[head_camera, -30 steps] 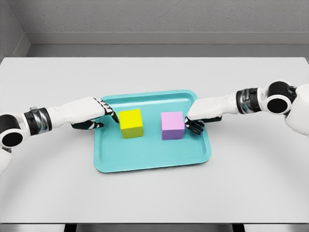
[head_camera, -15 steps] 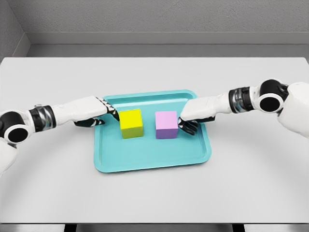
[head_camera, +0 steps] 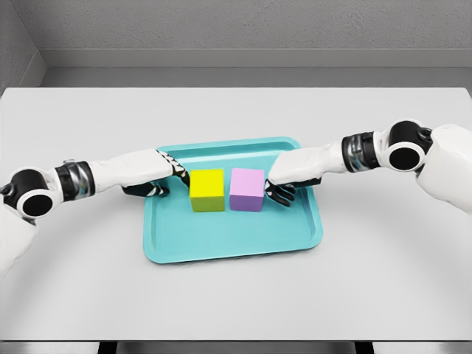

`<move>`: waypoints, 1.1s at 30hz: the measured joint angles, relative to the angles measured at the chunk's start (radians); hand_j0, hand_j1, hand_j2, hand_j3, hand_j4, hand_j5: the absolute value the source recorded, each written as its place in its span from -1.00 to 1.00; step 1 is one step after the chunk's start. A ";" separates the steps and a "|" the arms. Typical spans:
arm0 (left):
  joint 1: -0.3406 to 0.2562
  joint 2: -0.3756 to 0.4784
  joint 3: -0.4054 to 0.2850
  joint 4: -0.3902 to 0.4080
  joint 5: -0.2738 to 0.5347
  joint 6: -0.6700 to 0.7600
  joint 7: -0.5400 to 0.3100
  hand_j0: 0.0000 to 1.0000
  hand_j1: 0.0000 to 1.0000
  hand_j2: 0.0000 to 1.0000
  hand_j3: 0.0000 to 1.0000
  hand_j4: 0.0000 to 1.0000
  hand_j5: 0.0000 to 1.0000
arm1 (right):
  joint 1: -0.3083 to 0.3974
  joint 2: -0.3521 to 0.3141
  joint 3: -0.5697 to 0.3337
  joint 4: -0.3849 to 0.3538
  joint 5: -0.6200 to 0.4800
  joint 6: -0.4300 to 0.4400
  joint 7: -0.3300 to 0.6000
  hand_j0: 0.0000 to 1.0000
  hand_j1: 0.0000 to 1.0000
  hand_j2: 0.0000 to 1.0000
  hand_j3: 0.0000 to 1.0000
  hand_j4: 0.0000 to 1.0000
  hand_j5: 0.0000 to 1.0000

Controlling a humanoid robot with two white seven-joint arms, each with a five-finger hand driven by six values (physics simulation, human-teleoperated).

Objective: Push two cubes

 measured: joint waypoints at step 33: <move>0.043 0.115 0.023 -0.052 0.132 -0.002 0.000 1.00 1.00 1.00 1.00 1.00 1.00 | -0.146 -0.141 -0.041 0.077 0.011 0.000 0.000 -0.68 -0.68 -0.68 -0.68 -0.68 -0.68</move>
